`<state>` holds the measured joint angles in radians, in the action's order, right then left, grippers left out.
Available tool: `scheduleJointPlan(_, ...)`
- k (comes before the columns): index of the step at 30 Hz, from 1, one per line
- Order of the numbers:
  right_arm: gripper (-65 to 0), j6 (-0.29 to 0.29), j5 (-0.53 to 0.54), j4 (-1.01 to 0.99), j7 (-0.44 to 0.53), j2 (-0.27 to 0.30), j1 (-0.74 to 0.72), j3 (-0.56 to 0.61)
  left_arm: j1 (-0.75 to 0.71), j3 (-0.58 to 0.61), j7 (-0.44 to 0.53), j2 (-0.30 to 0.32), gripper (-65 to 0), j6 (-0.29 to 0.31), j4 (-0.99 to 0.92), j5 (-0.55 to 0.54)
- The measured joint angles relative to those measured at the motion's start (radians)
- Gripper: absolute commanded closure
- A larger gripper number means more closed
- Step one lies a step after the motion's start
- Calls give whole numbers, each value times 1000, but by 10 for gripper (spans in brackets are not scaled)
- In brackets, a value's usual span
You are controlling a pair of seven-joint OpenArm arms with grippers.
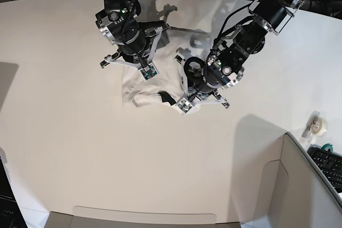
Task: Layout the t-shirt on the table in an organized manner, then fold the t-shirt properly
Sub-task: 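Press and tuck the folded shirt edges with both grippers, then raise both grippers off the folded shirt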
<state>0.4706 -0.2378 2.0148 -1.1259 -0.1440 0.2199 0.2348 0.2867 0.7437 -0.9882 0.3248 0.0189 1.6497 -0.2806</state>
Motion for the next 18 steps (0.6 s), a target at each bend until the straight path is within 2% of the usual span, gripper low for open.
scheduleJointPlan(5, 0, 0, 1, 10, -29, 4, -39, 0, -1, -126, -10, 0, -4, 0, 135, 0)
scheduleJointPlan(7, 0, 0, 0, 18, -27, 8, -55, -1, -2, -188, -74, -1, -4, 3, 205, -3)
scheduleJointPlan(10, 0, 1, 5, 26, -17, 38, -73, -15, -66, -324, -120, 0, -4, 0, 338, 1)
scheduleJointPlan(14, 0, 7, 7, 26, -9, 87, -67, -162, -245, -510, -129, 18, -2, 11, 414, -16)
scheduleJointPlan(18, 0, 4, -7, 24, 43, 117, -66, -342, -401, -675, -116, 31, -2, -1, 414, 9)
